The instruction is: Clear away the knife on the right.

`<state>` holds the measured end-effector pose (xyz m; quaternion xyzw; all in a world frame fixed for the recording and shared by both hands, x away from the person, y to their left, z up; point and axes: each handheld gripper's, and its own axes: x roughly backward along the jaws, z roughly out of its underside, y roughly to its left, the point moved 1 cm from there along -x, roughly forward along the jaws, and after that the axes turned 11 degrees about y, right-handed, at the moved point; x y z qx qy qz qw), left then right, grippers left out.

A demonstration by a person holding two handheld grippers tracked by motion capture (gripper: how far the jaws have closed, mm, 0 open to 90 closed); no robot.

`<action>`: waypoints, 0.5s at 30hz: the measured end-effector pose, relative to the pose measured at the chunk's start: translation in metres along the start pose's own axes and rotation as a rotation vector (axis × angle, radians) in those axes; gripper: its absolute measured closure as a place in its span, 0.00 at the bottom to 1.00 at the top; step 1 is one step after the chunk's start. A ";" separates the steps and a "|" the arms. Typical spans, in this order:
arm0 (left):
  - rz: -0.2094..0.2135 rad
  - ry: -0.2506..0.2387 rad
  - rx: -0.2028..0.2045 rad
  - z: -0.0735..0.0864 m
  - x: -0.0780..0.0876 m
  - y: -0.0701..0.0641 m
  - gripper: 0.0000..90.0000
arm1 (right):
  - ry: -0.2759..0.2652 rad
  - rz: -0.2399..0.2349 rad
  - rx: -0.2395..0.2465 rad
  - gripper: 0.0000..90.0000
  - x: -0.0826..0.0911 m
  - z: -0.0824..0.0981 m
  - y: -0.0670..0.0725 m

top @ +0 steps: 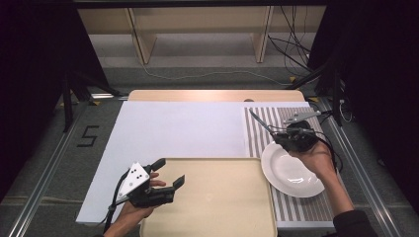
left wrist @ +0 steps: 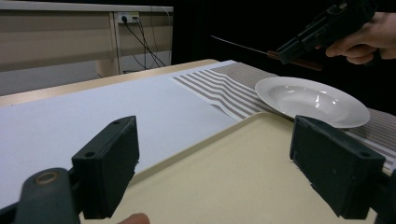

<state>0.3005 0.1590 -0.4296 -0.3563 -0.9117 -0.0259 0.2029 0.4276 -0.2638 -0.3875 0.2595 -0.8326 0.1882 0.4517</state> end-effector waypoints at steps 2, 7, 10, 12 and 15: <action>0.001 -0.001 0.001 0.000 0.000 0.000 0.17 | -0.001 -0.005 0.008 0.86 0.001 0.004 0.009; 0.002 -0.001 -0.003 0.000 0.001 0.000 0.17 | -0.012 -0.027 0.015 0.86 0.007 0.014 0.032; 0.004 -0.003 -0.001 0.000 0.001 0.000 0.17 | -0.023 -0.036 0.024 0.86 0.010 0.019 0.044; 0.004 -0.004 -0.001 0.000 0.001 -0.001 0.17 | -0.029 -0.032 0.031 0.86 0.012 0.022 0.050; 0.003 -0.002 -0.003 0.000 0.001 0.000 0.17 | -0.037 -0.043 0.031 0.86 0.015 0.027 0.058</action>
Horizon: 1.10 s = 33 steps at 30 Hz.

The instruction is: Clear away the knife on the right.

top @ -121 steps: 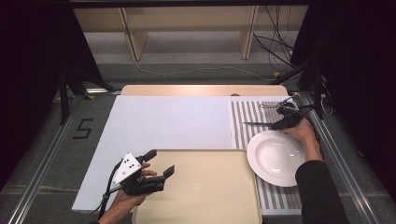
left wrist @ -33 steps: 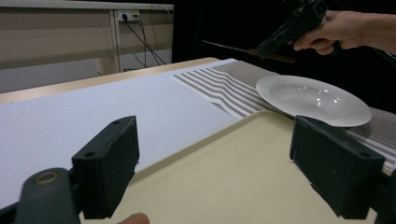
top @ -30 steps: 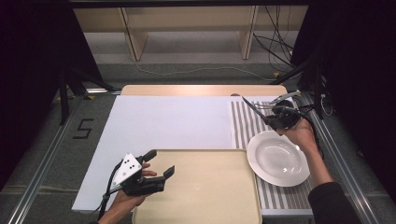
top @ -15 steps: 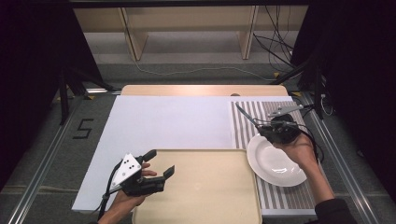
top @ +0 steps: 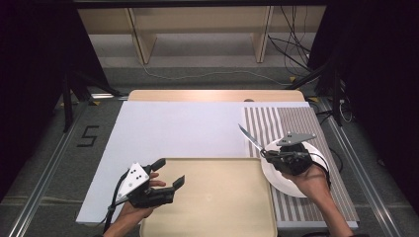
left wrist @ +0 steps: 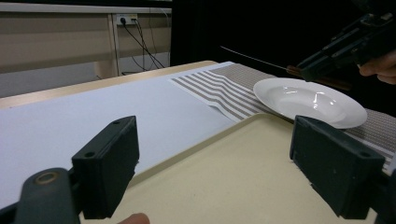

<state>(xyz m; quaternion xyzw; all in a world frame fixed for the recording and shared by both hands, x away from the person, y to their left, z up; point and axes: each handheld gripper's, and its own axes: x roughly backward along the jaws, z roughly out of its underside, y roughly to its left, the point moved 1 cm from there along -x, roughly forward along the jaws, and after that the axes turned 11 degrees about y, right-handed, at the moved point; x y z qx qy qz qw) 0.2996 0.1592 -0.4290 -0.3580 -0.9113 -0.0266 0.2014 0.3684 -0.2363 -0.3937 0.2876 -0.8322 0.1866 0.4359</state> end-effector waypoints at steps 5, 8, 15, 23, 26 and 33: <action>0.000 -0.003 0.001 0.000 0.000 0.000 0.17 | -0.002 -0.017 0.000 0.86 0.002 0.010 0.013; 0.000 -0.004 -0.001 0.000 0.000 -0.001 0.17 | -0.007 -0.024 0.001 0.86 0.003 0.014 0.019; -0.001 -0.003 -0.003 0.000 0.000 -0.001 0.17 | -0.008 -0.048 0.007 0.86 0.006 0.022 0.035; -0.001 -0.004 -0.006 0.000 0.001 -0.001 0.17 | -0.007 -0.078 0.023 0.86 0.008 0.030 0.054; -0.002 -0.005 -0.006 0.000 0.001 -0.001 0.17 | 0.009 -0.090 0.031 0.86 0.006 0.033 0.060; -0.004 -0.001 -0.005 0.000 0.000 0.000 0.17 | 0.055 -0.112 0.045 0.86 -0.003 0.040 0.072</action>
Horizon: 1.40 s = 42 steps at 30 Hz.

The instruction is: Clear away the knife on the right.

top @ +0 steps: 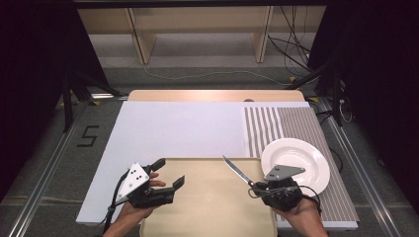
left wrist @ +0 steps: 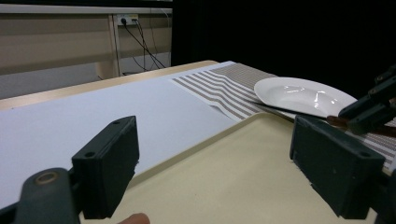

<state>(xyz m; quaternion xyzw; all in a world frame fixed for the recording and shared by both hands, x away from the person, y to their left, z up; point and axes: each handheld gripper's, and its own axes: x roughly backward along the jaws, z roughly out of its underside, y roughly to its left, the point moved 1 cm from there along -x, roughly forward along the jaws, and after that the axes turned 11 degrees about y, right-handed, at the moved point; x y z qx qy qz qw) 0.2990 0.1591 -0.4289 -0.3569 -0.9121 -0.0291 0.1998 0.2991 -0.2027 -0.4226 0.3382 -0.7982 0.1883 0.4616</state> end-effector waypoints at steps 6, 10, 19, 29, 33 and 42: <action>-0.002 0.000 0.001 0.000 0.000 0.000 0.17 | 0.060 -0.026 0.029 0.86 -0.010 0.004 0.009; -0.002 0.002 0.001 0.000 0.000 0.000 0.17 | 0.076 -0.029 0.022 0.86 -0.013 0.006 0.009; -0.002 0.001 0.001 0.000 0.000 0.000 0.17 | 0.129 -0.042 0.025 0.86 -0.023 0.009 0.013; -0.002 0.002 0.000 0.000 0.000 0.000 0.17 | 0.181 -0.056 0.032 0.86 -0.032 0.010 0.016; -0.002 0.002 -0.001 0.000 0.000 0.000 0.17 | 0.200 -0.061 0.036 0.86 -0.035 0.011 0.017; -0.003 0.003 -0.002 0.000 0.000 0.000 0.17 | 0.239 -0.070 0.027 0.86 -0.041 0.012 0.019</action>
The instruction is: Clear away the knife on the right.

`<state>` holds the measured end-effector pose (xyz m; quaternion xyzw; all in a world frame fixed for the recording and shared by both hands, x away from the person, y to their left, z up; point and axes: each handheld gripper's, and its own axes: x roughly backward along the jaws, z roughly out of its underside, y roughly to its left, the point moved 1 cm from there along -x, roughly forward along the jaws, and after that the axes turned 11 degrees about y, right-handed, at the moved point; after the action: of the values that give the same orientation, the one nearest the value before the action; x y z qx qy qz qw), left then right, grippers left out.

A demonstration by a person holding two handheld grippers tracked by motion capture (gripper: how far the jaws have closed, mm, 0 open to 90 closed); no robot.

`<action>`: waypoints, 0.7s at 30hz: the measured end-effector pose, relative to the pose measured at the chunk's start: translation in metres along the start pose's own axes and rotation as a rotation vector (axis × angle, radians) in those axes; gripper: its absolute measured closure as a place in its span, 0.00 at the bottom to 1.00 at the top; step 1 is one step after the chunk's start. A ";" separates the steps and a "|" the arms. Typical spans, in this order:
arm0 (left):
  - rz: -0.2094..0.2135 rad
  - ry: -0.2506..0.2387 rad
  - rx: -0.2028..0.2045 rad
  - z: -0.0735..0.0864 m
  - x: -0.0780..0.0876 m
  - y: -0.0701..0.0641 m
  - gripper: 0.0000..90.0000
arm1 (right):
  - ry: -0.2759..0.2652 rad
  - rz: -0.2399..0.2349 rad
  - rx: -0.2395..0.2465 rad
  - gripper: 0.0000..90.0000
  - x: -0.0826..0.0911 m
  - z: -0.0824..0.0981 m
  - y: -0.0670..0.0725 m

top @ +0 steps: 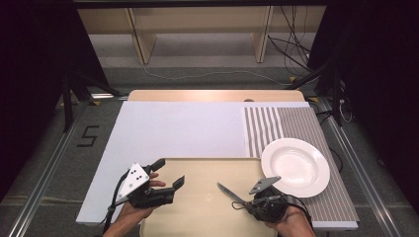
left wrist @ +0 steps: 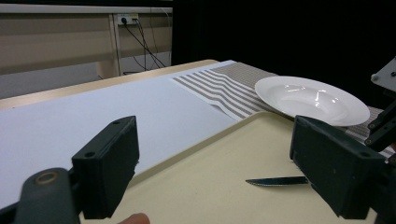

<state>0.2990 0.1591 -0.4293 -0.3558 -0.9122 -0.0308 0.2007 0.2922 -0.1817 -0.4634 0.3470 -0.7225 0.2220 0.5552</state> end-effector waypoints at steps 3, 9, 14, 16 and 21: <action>0.000 0.000 0.000 0.000 0.000 0.000 0.17 | 0.019 -0.005 -0.002 0.86 -0.002 0.000 0.001; 0.000 -0.001 0.000 0.000 0.000 0.000 0.17 | 0.056 -0.013 0.004 0.86 -0.007 0.001 0.003; 0.001 -0.001 0.001 0.000 0.000 0.000 0.17 | 0.067 -0.021 0.013 0.69 -0.006 0.000 0.003; 0.001 -0.001 0.001 0.000 0.000 0.000 0.17 | 0.048 -0.007 0.009 0.57 -0.004 -0.002 0.002; -0.001 -0.001 0.007 0.000 -0.001 0.001 0.17 | -0.056 -0.047 0.068 0.70 0.005 -0.006 0.004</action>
<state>0.3000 0.1596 -0.4301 -0.3545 -0.9126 -0.0276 0.2017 0.2927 -0.1758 -0.4567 0.3884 -0.7215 0.2235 0.5278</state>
